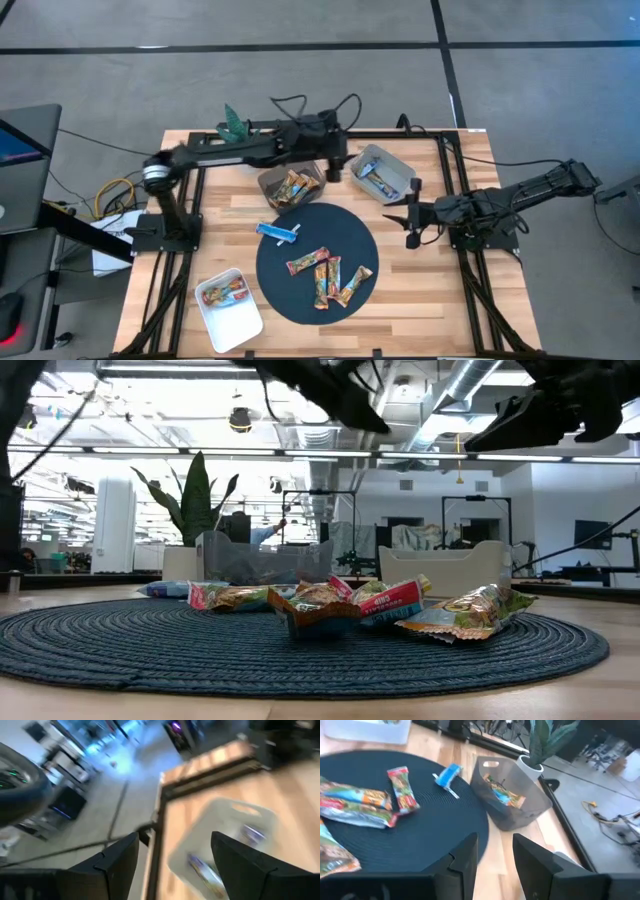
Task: Pick and place Granola Bars by type
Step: Put the red granola bar into the white bin
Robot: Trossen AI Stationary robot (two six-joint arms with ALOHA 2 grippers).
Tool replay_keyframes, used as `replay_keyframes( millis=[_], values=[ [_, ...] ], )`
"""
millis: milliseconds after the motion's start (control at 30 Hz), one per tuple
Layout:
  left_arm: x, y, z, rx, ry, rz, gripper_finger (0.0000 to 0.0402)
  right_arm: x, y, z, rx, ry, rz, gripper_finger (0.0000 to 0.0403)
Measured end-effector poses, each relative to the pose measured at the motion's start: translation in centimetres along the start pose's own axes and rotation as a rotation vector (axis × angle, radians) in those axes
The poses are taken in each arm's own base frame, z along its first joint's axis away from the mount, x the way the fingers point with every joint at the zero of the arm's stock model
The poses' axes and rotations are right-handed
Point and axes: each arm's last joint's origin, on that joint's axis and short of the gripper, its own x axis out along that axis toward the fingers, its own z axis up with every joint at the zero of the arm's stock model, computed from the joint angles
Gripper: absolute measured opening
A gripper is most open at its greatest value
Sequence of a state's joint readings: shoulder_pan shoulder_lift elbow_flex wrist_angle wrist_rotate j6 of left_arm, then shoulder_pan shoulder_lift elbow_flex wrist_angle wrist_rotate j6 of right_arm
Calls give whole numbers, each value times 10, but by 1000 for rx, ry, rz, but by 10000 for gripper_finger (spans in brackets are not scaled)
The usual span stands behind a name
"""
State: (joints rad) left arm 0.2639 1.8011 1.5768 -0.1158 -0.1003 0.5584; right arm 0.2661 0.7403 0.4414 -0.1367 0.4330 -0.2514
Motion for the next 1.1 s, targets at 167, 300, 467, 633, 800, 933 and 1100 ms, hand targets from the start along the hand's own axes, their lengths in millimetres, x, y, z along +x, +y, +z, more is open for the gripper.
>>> replay_keyframes(
  millis=[167, 300, 467, 633, 800, 933, 1100],
  values=[
    [-69, -11, 22, -23, 122, -149, 242, 7, 6, 3, 19, -33, 97, 118],
    [-110, -35, 20, -49, 296, -324, 242, 19, 13, 7, 13, -71, 175, 118],
    [-129, -77, 7, -51, 462, -448, 242, 40, 22, 13, -15, -132, 179, 118],
    [-132, -124, -18, -3, 568, -538, 242, 61, 32, 13, -80, -141, 173, 118],
    [-132, -159, -45, 15, 607, -552, 242, 78, 39, 21, -135, -117, 207, 118],
    [-131, -179, -62, -12, 610, -557, 242, 93, 47, 28, -144, -120, 310, 118],
    [-133, -195, -74, -45, 598, -558, 242, 116, 55, 30, -157, -101, 457, 119]
  ],
)
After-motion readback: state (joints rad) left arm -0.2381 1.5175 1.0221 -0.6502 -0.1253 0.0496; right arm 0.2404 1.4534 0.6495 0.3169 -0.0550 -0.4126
